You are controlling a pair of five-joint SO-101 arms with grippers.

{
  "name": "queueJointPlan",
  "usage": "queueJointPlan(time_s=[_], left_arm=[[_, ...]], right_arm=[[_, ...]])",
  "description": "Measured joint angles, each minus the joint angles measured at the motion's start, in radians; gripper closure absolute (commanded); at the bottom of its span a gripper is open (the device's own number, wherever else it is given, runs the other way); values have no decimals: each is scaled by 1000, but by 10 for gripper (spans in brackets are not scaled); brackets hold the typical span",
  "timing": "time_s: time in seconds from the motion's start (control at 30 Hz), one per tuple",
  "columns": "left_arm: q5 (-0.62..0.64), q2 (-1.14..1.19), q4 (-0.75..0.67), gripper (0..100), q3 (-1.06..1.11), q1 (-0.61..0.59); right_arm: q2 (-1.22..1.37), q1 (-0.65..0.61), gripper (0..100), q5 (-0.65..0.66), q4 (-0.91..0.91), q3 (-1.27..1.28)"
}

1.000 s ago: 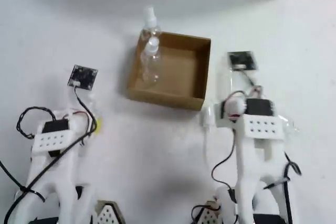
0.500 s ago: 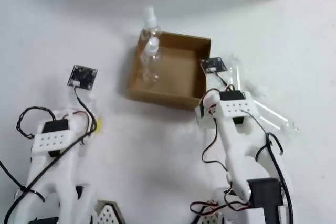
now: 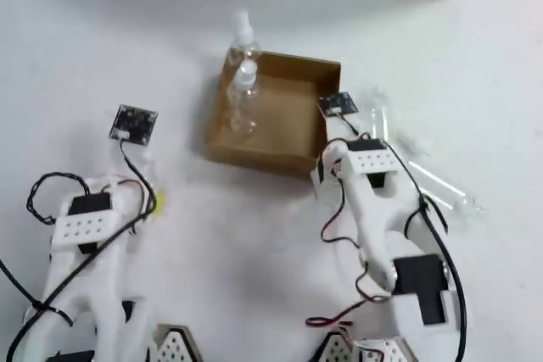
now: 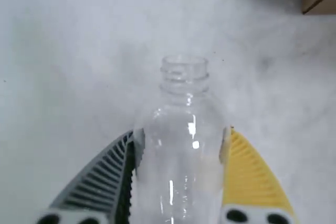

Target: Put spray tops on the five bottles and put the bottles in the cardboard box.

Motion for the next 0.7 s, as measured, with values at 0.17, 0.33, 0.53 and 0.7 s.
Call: queueJointPlan(time_s=[0.17,0.33,0.53,0.7], left_arm=[[0,0,0,920,0,0],[0,0,0,920,0,0],[0,0,0,920,0,0],[2,0,0,923,0,0]], right_arm=[[41,3,973,0,2,-34],[43,8,985,0,20,-49],[-5,71,982,2,196,-129],[-196,161,982,2,362,-164]])
